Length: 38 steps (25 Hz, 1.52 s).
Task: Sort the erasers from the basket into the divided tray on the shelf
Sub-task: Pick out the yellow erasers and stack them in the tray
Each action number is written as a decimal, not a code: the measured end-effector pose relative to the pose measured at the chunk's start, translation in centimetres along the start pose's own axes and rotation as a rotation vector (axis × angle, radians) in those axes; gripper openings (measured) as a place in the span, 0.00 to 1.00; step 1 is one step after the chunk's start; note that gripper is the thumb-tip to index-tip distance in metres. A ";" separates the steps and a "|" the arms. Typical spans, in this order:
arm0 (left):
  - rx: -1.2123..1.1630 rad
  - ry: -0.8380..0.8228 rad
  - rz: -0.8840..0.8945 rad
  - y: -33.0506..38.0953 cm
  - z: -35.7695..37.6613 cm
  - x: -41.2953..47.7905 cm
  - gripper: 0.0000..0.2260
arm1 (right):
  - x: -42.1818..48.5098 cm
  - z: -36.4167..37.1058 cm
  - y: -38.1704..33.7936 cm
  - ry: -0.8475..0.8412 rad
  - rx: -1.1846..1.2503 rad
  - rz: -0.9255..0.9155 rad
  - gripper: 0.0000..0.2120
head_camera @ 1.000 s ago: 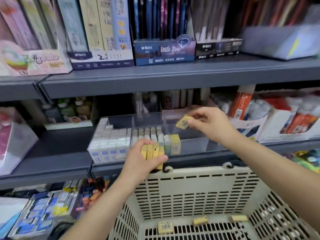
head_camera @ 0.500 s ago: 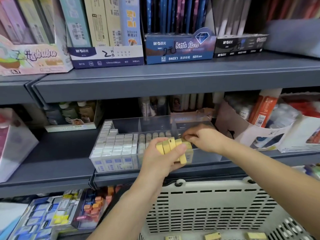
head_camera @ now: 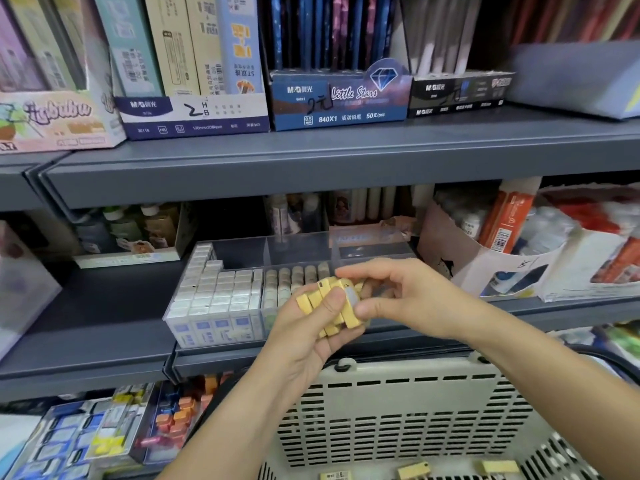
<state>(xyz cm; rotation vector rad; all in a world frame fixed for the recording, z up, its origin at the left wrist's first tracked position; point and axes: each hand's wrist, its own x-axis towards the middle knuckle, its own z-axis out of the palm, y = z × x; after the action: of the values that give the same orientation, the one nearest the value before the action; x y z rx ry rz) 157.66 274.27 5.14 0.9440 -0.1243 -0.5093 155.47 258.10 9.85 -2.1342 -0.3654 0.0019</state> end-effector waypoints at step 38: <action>0.436 0.279 0.379 -0.1 -1.2 0.2 0.11 | 5.8 -1.4 2.6 0.270 -0.550 0.218 0.09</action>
<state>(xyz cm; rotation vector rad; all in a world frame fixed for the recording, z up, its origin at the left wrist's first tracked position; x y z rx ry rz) 158.17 275.07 4.34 1.3717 -0.1613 0.0091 161.88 257.14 9.32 -2.6637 0.0385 -0.2887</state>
